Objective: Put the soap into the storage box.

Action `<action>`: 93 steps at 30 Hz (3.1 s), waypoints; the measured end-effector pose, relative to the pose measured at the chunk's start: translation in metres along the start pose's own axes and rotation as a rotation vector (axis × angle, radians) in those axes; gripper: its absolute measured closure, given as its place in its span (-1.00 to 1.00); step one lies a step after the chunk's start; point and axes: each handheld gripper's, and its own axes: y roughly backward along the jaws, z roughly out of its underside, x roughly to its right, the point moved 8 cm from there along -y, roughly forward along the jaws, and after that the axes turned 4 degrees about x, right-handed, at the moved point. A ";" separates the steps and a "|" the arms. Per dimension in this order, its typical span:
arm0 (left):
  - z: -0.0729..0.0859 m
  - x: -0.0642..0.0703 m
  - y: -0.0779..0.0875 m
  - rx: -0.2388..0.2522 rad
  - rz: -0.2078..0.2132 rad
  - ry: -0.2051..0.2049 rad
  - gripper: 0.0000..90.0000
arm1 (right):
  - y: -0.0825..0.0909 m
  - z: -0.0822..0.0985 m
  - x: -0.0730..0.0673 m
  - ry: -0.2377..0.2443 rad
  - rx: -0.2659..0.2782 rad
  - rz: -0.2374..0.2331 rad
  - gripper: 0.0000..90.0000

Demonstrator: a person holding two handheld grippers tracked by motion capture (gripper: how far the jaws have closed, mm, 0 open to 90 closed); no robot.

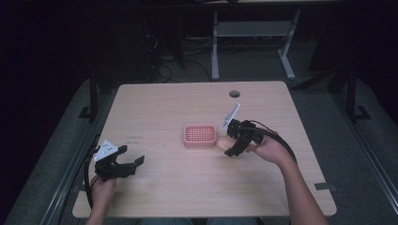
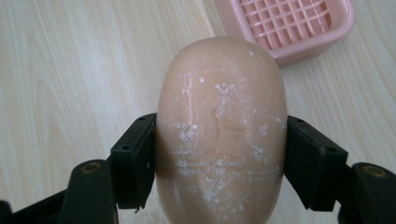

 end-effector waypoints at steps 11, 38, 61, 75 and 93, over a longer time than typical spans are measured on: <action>0.000 0.000 0.000 0.001 -0.002 0.003 -0.68 | 0.000 -0.016 0.003 0.016 0.009 -0.004 -0.30; -0.001 0.000 0.000 0.003 0.000 -0.007 -0.68 | -0.008 -0.057 0.010 0.066 0.015 -0.018 -0.30; -0.002 0.000 0.001 0.006 0.001 -0.006 -0.68 | -0.011 -0.081 0.024 0.070 0.019 -0.034 -0.30; -0.002 0.000 0.001 0.006 0.002 -0.008 -0.68 | -0.016 -0.098 0.032 0.071 0.019 -0.030 -0.30; -0.002 0.000 0.001 0.008 0.001 -0.004 -0.68 | -0.042 -0.099 0.042 0.070 -0.008 -0.055 -0.30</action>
